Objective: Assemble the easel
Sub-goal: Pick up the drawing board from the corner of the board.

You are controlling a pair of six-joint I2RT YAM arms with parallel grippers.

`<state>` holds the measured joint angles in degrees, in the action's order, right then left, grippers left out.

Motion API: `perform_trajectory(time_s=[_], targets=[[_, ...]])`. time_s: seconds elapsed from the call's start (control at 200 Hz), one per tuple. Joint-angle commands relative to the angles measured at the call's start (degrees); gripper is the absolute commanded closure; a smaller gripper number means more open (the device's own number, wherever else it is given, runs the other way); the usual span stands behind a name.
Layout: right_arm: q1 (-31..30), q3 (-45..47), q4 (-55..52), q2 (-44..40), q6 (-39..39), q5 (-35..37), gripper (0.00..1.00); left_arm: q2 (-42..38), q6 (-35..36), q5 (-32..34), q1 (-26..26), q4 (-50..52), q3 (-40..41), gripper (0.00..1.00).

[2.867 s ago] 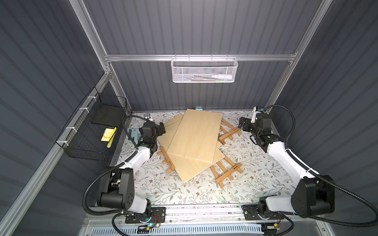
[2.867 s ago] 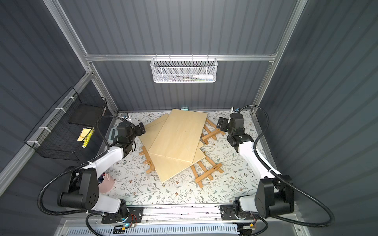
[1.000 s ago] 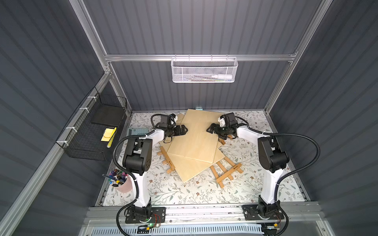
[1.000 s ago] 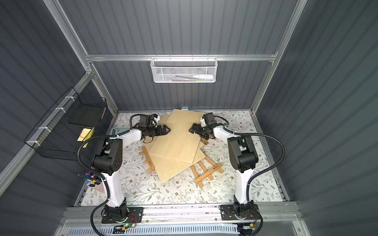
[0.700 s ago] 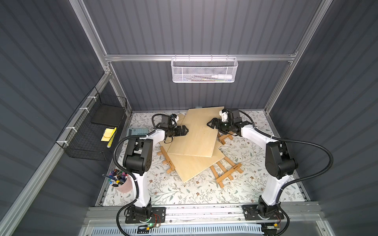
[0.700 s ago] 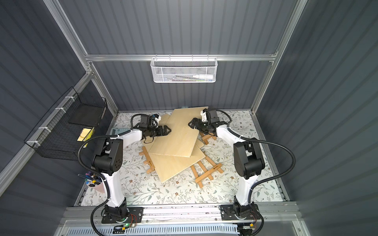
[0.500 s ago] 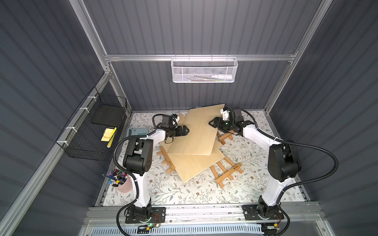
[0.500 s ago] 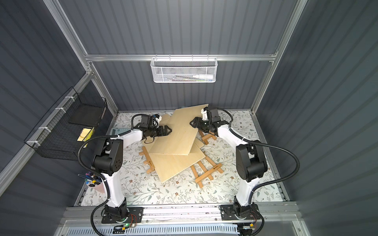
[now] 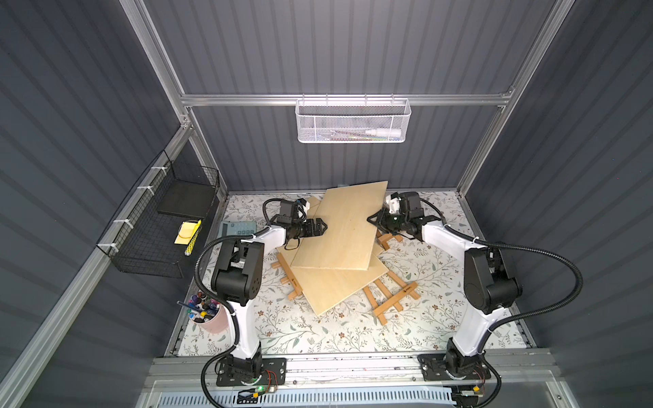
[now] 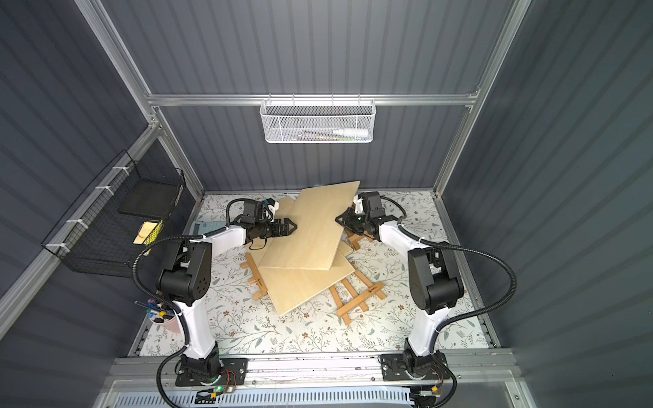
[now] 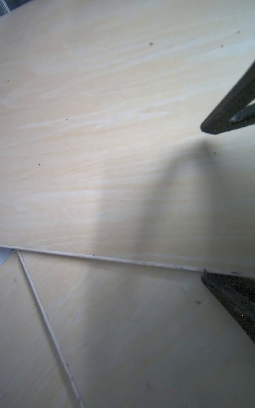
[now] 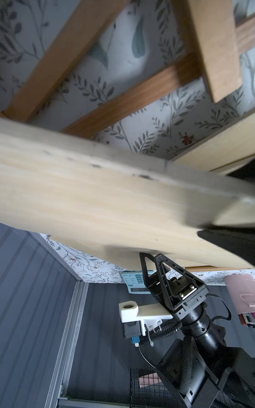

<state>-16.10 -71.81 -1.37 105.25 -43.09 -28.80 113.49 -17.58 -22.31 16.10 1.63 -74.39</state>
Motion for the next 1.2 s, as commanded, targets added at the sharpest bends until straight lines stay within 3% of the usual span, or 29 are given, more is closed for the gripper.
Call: perform_trajectory(time_s=[0.0,0.235,0.39,0.825,1.196], targets=[[0.9,4.3,3.1,-0.2,4.2,-4.6,1.00,0.1,-2.6,-9.9,3.7,8.2,3.6,0.01],[8.2,13.1,9.1,-2.5,4.0,-12.6,1.00,0.7,-5.1,-13.7,3.7,5.7,3.6,0.01],[12.1,17.8,6.7,-6.2,6.7,-13.2,1.00,2.8,-6.0,-15.3,3.8,6.2,2.1,0.01],[16.4,26.6,-11.3,-15.3,12.7,3.8,1.00,10.2,-4.6,-12.2,7.7,11.1,-5.4,0.01],[21.5,27.4,-17.7,-11.2,13.2,9.6,1.00,18.3,-2.2,-8.1,9.7,17.0,-18.2,0.01]])
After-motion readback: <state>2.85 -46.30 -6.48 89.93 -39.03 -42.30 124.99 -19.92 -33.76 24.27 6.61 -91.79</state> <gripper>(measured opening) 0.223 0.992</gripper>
